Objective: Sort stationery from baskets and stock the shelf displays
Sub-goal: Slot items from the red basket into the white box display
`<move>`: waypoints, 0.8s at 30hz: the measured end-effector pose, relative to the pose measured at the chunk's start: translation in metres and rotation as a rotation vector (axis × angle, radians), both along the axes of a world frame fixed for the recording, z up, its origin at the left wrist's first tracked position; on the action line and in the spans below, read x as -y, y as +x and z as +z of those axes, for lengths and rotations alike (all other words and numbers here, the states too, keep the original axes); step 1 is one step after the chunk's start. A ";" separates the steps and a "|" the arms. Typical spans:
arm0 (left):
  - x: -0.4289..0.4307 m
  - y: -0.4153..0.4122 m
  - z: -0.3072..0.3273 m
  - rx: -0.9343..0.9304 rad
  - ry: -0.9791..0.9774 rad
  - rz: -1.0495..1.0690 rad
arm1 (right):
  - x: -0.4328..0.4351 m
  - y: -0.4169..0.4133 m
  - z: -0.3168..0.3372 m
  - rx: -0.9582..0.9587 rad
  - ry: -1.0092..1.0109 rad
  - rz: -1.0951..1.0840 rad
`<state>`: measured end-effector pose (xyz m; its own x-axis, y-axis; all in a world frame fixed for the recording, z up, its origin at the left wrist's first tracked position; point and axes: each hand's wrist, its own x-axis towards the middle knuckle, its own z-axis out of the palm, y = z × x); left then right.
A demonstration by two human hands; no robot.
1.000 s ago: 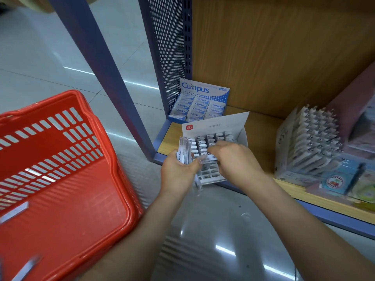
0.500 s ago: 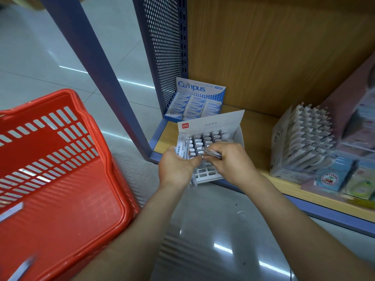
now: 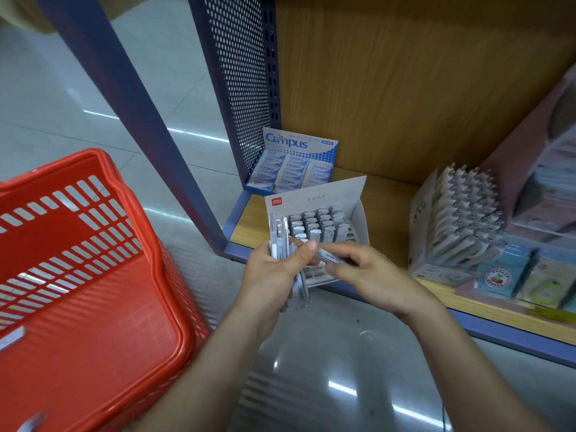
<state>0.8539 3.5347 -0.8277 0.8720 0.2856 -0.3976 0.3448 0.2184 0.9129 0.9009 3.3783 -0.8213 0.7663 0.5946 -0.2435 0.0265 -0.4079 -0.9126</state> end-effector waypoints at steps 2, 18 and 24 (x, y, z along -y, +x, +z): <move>0.003 -0.001 -0.001 -0.009 0.006 -0.034 | 0.001 -0.002 0.003 0.056 -0.021 0.019; 0.013 -0.005 0.000 -0.202 -0.585 0.070 | 0.012 -0.010 -0.019 -0.262 0.703 -0.377; 0.006 -0.008 -0.008 -0.223 -0.299 0.195 | 0.009 0.007 -0.021 0.029 0.434 -0.722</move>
<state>0.8456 3.5287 -0.8360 0.6963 0.2803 -0.6607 0.4523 0.5434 0.7072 0.9078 3.3694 -0.8426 0.9967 -0.0080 -0.0806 -0.0801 0.0529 -0.9954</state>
